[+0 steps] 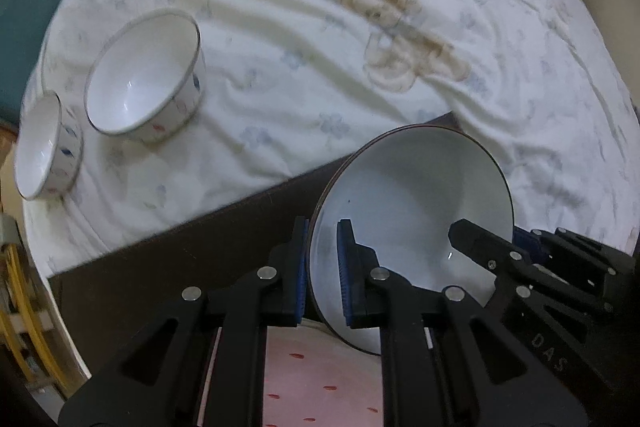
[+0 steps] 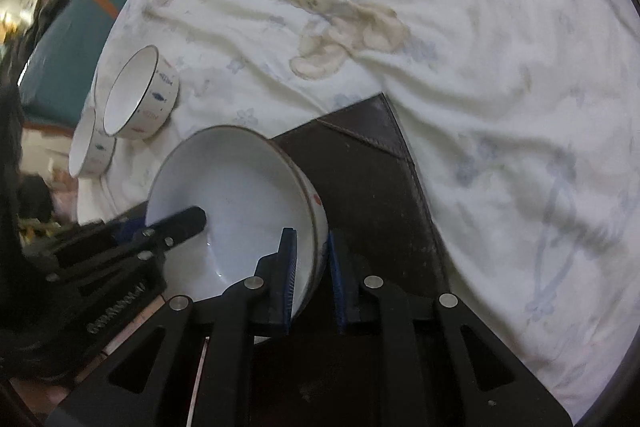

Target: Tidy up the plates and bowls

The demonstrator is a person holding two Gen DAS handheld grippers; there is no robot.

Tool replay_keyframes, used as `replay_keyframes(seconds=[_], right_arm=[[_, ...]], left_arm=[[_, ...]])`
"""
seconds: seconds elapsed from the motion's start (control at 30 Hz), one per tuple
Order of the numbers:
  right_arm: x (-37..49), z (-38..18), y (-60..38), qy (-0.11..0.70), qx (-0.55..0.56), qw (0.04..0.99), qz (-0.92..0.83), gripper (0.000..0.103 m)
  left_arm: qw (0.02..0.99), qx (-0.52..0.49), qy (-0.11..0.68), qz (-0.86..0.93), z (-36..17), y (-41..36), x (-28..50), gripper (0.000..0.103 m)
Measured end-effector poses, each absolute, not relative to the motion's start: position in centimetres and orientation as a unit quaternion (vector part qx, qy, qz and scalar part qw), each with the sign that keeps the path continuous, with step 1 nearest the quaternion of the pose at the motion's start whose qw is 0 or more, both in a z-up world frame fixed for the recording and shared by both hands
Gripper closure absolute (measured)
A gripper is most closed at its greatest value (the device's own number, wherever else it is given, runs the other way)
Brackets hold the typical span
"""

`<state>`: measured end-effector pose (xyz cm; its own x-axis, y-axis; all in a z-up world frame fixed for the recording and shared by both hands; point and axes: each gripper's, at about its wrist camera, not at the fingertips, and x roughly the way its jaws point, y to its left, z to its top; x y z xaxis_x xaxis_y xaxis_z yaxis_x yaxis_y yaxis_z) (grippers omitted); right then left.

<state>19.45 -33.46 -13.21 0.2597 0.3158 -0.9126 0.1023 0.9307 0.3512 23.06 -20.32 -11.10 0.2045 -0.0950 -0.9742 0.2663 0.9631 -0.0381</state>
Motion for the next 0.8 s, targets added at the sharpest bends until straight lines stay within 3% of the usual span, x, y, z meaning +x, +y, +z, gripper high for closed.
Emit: replay_keyframes(seconds=[0.43,0.8], right_arm=[[17.7,-7.7,-32.8,0.551,0.166,0.813,0.086,0.083],[14.6,-3.6,-28.3,0.526,0.128,0.831,0.129,0.083]], left_arm=[[0.796,0.058,0.587,-0.135,-5.5,-17.9,19.7,0.092],[0.805,0.014,0.580,-0.127,-4.0,-11.9,14.6,0.092]])
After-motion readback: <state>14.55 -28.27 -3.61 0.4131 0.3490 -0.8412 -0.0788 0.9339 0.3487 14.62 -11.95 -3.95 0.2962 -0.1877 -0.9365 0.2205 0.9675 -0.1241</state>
